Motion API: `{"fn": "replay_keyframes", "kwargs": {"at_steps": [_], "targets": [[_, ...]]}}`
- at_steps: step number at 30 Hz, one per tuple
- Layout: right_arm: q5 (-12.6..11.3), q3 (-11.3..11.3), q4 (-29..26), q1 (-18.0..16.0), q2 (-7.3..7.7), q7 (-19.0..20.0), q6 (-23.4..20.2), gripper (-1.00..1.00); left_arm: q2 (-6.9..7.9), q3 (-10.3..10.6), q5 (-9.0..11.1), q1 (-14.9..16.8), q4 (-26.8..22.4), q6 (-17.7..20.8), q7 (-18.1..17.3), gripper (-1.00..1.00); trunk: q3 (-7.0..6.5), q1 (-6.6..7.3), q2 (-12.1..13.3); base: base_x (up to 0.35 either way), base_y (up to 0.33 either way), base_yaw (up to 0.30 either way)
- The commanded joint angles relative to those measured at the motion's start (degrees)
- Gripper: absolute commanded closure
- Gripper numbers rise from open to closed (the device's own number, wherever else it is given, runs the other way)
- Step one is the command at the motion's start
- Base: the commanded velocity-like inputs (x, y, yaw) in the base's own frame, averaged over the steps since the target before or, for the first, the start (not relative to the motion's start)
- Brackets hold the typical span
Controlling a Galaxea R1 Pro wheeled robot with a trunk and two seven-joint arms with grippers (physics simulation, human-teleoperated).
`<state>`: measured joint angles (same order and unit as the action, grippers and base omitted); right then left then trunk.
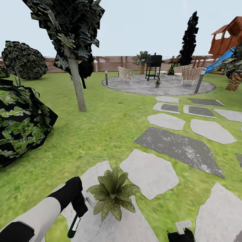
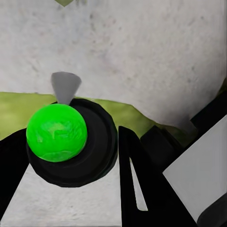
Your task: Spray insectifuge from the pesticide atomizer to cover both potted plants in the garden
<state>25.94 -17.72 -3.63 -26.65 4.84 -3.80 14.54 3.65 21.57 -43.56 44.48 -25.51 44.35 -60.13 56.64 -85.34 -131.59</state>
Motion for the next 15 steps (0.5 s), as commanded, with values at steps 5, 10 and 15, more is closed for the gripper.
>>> {"fn": "replay_keyframes", "kwargs": {"at_steps": [5, 10, 15], "targets": [[0.60, -0.39, 0.11, -0.06, 0.00, -0.24, 0.22, -1.00, 0.05, 0.15, -0.33, -0.01, -0.15, 0.38, -0.42, 1.00, 0.05, 0.04, -0.02, -0.214, 0.239, -0.261], [0.60, -0.40, 0.11, -0.06, 0.00, -0.24, 0.22, -1.00, 0.05, 0.08, -0.30, -0.01, -0.15, 0.33, -0.42, 1.00, 0.05, 0.04, -0.02, -0.030, 0.247, -0.261], [0.60, -0.40, 0.11, -0.06, 0.00, -0.24, 0.22, -1.00, 0.05, 0.07, -0.37, -0.01, -0.07, 0.29, -0.42, 1.00, 0.05, 0.04, -0.02, -0.001, 0.016, -0.259]]}}
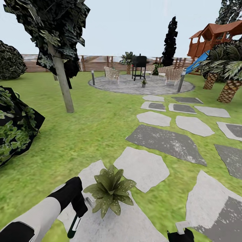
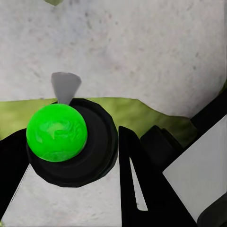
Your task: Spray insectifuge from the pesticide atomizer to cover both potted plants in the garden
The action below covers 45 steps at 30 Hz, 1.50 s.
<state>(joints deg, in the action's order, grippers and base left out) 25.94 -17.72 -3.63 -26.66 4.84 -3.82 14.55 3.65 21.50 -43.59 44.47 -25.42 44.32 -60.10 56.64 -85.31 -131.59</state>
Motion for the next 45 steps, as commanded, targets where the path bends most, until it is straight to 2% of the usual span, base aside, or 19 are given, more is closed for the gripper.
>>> {"fn": "replay_keyframes", "kwargs": {"at_steps": [1, 5, 9, 14, 19, 20, 22, 24, 26, 27, 28, 35, 45], "targets": [[0.60, -0.39, 0.11, -0.06, -0.01, -0.22, 0.22, -1.00, 0.04, 0.20, -0.35, 0.00, -0.20, 0.35, -0.46, 1.00, 0.05, 0.01, -0.02, 0.000, 0.001, -0.247], [0.60, -0.39, 0.11, -0.06, -0.01, -0.22, 0.22, -1.00, -0.02, 0.25, -0.31, 0.60, -0.59, 0.57, -0.51, 1.00, 0.05, 0.01, -0.02, 0.000, 0.000, -0.071], [0.62, -0.39, 0.11, -0.06, -0.01, -0.22, 0.22, -1.00, -0.10, 0.24, -0.28, 1.61, -5.99, 1.44, -1.03, 1.00, 0.05, 0.01, -0.02, 0.000, 0.000, -0.004], [0.75, -0.46, 0.11, -0.06, 0.15, -0.22, 0.38, -1.00, -0.91, 0.33, -0.23, 5.82, -6.88, 4.46, -1.21, 1.00, 0.05, 0.01, -0.02, 0.000, 0.000, 0.000], [0.77, -0.39, 0.11, -0.06, 0.12, -0.22, 0.32, -1.00, -1.23, 0.42, -0.41, 7.18, -6.92, 5.21, -1.25, 1.00, 0.05, 0.01, -0.02, 0.000, 0.000, 0.000], [0.76, -0.39, 0.11, -0.06, 0.10, -0.22, 0.32, -1.00, -1.34, 0.44, -0.93, 7.55, -6.80, 5.23, -1.46, 1.00, 0.05, 0.01, -0.02, 0.000, 0.000, 0.000], [0.70, -0.39, 0.11, -0.06, 0.04, -0.22, 0.24, -1.00, -1.27, 0.53, -3.31, 8.70, -6.29, 5.24, -4.67, 1.00, 0.05, 0.01, -0.02, 0.000, 0.000, 0.000], [0.69, -0.39, 0.11, -0.06, 0.01, -0.22, 0.22, -1.00, -1.26, 0.55, -7.07, 8.98, -6.21, 5.18, -8.81, 1.00, 0.05, 0.01, -0.02, 0.000, 0.000, 0.000], [0.69, -0.39, 0.11, -0.06, 0.00, -0.22, 0.22, -1.00, -1.27, 0.43, -12.01, 8.61, -6.68, 5.17, -10.68, 1.00, 0.05, 0.01, -0.02, 0.000, 0.000, -0.085], [0.68, -0.39, 0.11, -0.04, -0.01, -0.22, 0.22, -1.00, -1.27, 0.35, -13.47, 8.44, -6.77, 5.16, -11.03, 1.00, 0.05, 0.01, -0.02, 0.000, 0.000, -0.234], [0.67, -0.39, 0.11, -0.05, -0.01, -0.22, 0.22, -1.00, -1.27, 0.29, -13.96, 8.35, -6.80, 5.16, -11.15, 1.00, 0.05, 0.01, -0.02, 0.000, 0.000, -0.263], [0.65, -0.39, 0.11, -0.04, -0.01, -0.22, 0.22, -1.00, -1.34, -0.02, -13.66, 8.37, -6.80, 5.33, -11.32, 1.00, 0.05, 0.01, -0.02, 0.022, 0.024, -0.266], [0.68, -0.39, 0.11, -0.05, -0.01, -0.22, 0.22, -1.00, -1.49, -0.06, -13.57, 8.18, -6.67, 5.29, -11.36, 1.00, 0.05, 0.01, -0.02, 0.155, 0.264, -0.016]]}}
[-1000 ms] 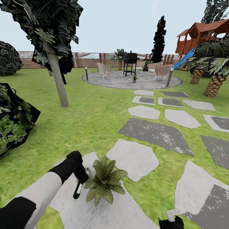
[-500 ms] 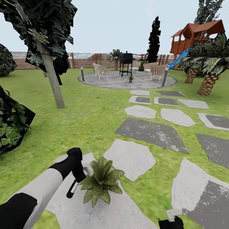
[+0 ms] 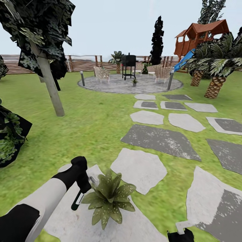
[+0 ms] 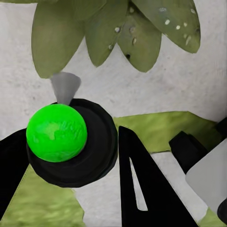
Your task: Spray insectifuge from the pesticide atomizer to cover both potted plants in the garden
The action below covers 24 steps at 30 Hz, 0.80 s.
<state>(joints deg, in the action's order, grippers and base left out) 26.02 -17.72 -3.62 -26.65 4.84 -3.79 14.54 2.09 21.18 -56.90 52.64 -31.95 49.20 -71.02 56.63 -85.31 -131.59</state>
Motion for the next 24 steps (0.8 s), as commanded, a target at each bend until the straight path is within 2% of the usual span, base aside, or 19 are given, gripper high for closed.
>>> {"fn": "replay_keyframes", "kwargs": {"at_steps": [1, 6, 11, 16, 24], "targets": [[0.60, -0.38, 0.11, -0.07, 0.00, -0.25, 0.23, -1.00, 0.04, 0.27, -0.29, 0.00, -0.13, 0.39, -0.44, 1.00, 0.03, 0.01, -0.02, 0.016, 0.301, -0.124], [0.61, -0.38, 0.11, -0.07, 0.00, -0.25, 0.23, -1.00, 0.06, 0.27, -0.37, -0.07, 0.12, 0.37, -0.41, 1.00, -0.09, 0.01, -0.02, 0.003, 0.158, -0.208], [0.60, -0.38, 0.11, -0.06, 0.00, -0.25, 0.23, -1.00, -0.01, 0.46, -0.34, 0.31, -0.29, 0.37, -0.47, 1.00, -0.10, 0.01, -0.02, 0.000, 0.008, -0.034], [0.60, -0.38, 0.11, -0.07, 0.00, -0.25, 0.23, -1.00, -1.04, 0.64, -1.07, 1.12, -0.39, 0.23, -4.39, 1.00, -0.11, 0.01, -0.02, 0.000, 0.000, -0.003], [0.61, -0.38, 0.11, -0.07, 0.00, -0.25, 0.23, -1.00, -1.04, 0.61, -1.08, 0.91, -0.34, 0.27, -4.92, 1.00, -0.11, 0.01, -0.02, 0.000, 0.000, -0.223]]}}
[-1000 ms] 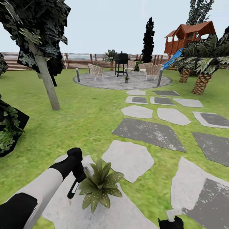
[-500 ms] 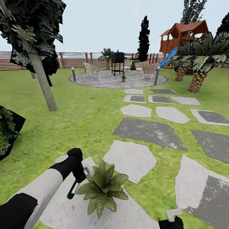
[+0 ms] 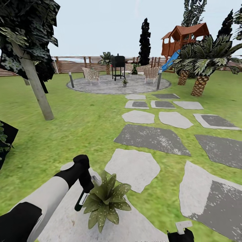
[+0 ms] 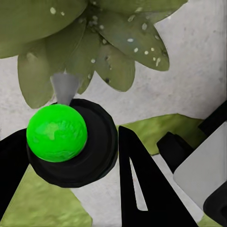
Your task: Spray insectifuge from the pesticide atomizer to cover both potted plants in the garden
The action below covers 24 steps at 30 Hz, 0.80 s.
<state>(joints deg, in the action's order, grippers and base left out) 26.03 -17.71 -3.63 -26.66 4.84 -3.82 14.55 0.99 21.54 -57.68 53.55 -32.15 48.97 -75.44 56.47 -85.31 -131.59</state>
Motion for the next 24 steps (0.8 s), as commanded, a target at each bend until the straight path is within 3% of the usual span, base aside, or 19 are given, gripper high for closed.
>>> {"fn": "replay_keyframes", "kwargs": {"at_steps": [1, 7, 24], "targets": [[0.60, -0.40, 0.11, -0.06, -0.01, -0.23, 0.22, -1.00, 0.06, 0.23, -0.35, -0.14, -0.12, 0.50, -0.49, 1.00, 0.05, 0.01, -0.02, 0.000, 0.000, -0.262], [0.60, -0.40, 0.11, -0.06, -0.01, -0.23, 0.22, -1.00, 0.07, 0.17, -0.49, -0.74, -0.11, 0.43, -0.50, 1.00, 0.05, 0.01, -0.02, -0.034, 0.041, -0.242], [0.62, -0.40, 0.11, -0.06, 0.17, -0.23, 0.31, -1.00, 0.24, 0.16, -0.42, -0.97, 0.77, 0.25, -0.10, 1.00, 0.05, 0.01, -0.02, -0.033, 0.292, -0.008]]}}
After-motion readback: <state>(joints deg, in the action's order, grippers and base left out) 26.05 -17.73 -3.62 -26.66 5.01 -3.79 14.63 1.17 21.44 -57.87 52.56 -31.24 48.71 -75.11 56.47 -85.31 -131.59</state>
